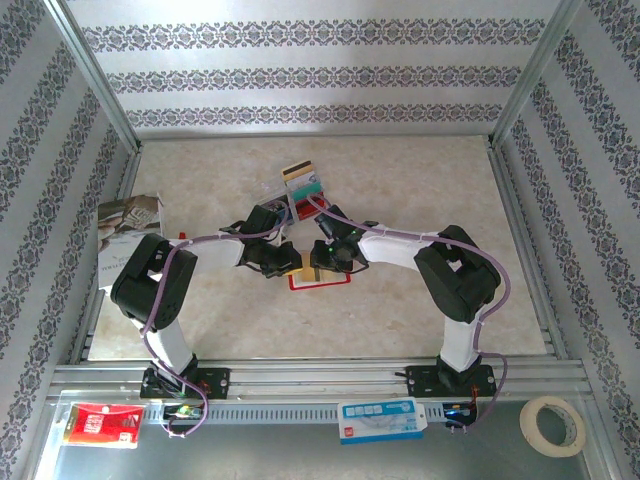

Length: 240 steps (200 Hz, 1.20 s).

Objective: Take the credit cards out of the card holder

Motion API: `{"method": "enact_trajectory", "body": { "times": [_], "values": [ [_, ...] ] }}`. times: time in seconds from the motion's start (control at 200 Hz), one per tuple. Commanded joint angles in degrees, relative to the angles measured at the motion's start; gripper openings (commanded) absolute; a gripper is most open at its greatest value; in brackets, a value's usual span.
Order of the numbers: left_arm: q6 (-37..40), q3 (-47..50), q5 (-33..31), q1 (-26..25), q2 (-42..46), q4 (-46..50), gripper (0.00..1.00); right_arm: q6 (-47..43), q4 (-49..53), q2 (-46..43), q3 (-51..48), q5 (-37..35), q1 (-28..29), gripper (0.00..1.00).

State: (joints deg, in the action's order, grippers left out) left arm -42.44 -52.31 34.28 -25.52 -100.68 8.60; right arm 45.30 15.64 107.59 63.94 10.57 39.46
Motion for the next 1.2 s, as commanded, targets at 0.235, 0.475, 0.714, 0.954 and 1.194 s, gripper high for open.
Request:
{"method": "enact_trajectory", "body": {
  "times": [0.235,0.475,0.714,0.954,1.194],
  "values": [
    [-1.9,-0.3,2.6,-0.6,2.6,-2.1,0.12,1.4,0.1,-0.3,-2.5,-0.5,-0.8,0.29],
    [-4.1,0.7,4.6,-0.6,1.3,-6.4,0.15,2.2,-4.2,-2.1,-5.0,0.9,-1.3,0.28],
    [-5.0,1.0,4.0,-0.6,0.0,-8.3,0.12,3.7,-8.5,-5.4,-8.4,1.8,-2.2,0.27],
    [-4.7,1.1,3.5,-0.7,-0.2,-8.2,0.02,3.8,-10.4,-9.3,-10.5,0.9,-3.2,0.27],
    [2.6,-0.8,0.2,-0.3,2.3,1.3,0.00,3.8,-12.1,-16.3,-14.3,-1.5,-4.0,0.34]
  ]
}}
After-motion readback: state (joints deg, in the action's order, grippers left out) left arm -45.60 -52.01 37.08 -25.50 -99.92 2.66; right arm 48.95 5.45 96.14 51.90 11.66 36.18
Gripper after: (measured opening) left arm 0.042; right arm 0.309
